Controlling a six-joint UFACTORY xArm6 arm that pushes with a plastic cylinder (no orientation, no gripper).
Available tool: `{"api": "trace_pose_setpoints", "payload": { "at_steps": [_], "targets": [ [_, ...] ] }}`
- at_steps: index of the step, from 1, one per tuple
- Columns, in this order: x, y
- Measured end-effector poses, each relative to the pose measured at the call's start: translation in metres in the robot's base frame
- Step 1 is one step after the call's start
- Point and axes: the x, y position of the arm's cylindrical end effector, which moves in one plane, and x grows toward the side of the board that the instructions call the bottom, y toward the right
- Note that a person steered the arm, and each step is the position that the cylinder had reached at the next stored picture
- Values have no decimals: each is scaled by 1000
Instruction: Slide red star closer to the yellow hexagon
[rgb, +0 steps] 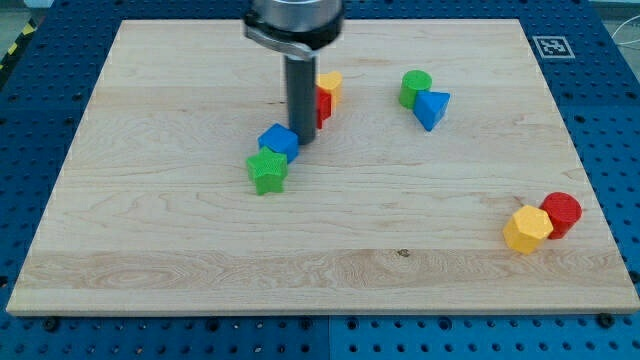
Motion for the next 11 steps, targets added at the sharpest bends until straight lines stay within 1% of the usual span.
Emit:
{"api": "trace_pose_setpoints", "payload": {
  "at_steps": [1,2,5,6,7,9,11],
  "targets": [
    [-20,-33],
    [-42,-38],
    [-43,36],
    [-29,44],
    [-23,66],
    [-42,84],
    [-1,135]
  ]
}}
